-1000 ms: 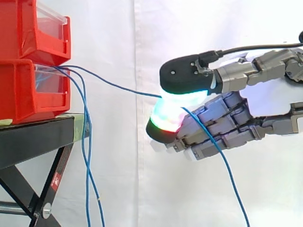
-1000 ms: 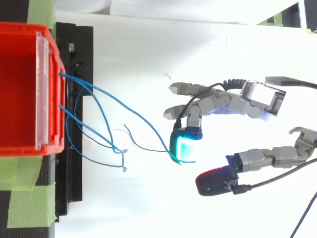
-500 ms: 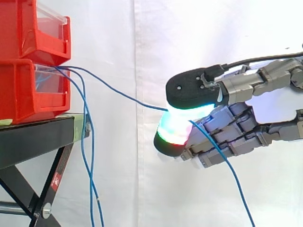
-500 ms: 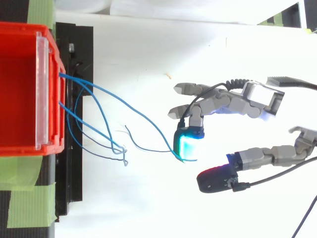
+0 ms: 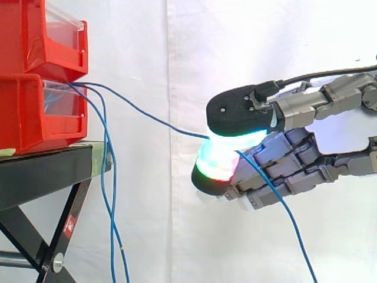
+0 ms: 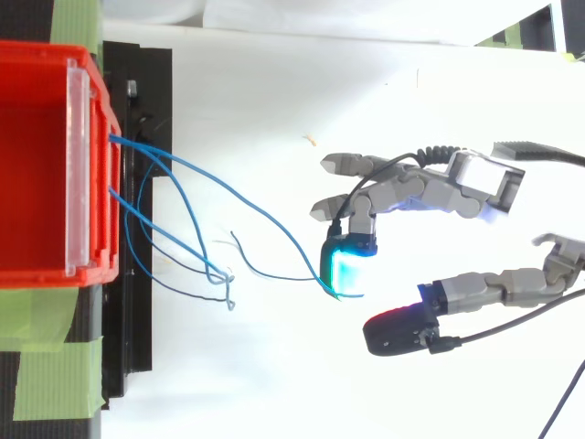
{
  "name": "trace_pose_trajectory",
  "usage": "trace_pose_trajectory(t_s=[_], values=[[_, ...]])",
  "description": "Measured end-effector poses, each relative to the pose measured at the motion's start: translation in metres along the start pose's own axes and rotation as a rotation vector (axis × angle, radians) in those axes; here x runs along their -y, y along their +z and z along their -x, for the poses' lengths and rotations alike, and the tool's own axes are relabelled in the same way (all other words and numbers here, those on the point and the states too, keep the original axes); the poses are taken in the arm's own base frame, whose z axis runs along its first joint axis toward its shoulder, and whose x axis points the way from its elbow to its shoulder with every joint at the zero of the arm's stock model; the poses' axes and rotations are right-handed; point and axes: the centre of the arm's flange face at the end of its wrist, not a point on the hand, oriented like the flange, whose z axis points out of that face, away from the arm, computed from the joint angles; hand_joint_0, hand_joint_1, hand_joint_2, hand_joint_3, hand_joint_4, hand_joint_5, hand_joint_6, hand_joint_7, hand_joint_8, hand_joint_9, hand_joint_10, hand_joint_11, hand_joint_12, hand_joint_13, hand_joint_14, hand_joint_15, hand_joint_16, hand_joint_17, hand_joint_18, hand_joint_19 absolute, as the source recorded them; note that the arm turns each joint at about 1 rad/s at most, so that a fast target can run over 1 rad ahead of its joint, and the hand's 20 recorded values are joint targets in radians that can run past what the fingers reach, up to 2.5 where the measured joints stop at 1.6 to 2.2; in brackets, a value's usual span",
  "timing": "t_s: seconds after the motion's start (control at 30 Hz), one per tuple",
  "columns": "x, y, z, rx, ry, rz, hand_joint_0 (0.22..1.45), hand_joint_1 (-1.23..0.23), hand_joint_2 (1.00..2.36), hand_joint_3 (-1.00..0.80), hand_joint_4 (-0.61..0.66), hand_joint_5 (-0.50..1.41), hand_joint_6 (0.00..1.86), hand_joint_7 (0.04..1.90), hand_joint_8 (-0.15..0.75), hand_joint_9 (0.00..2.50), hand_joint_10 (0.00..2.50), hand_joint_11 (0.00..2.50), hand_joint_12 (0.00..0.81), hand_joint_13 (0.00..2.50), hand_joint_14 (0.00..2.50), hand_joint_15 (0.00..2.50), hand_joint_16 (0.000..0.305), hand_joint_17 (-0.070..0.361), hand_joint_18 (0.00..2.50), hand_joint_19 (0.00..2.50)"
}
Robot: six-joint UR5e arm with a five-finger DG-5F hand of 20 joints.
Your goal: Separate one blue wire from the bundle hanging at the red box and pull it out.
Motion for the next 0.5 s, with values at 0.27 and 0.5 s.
trace_pose_trajectory(t_s=[0.27,0.5], values=[[0.0000,0.0000,0.0000,0.000,0.000,0.000,0.61,-0.78,1.03,-0.15,-0.15,-0.12,0.74,1.15,0.256,0.42,0.01,0.22,0.354,0.00,0.00,0.14,0.052,0.116,0.00,0.16],[0.0000,0.0000,0.0000,0.000,0.000,0.000,0.61,-0.78,1.03,-0.13,-0.15,-0.12,0.74,1.16,0.217,0.29,0.00,0.14,0.347,0.00,0.00,0.14,0.052,0.117,0.00,0.14]])
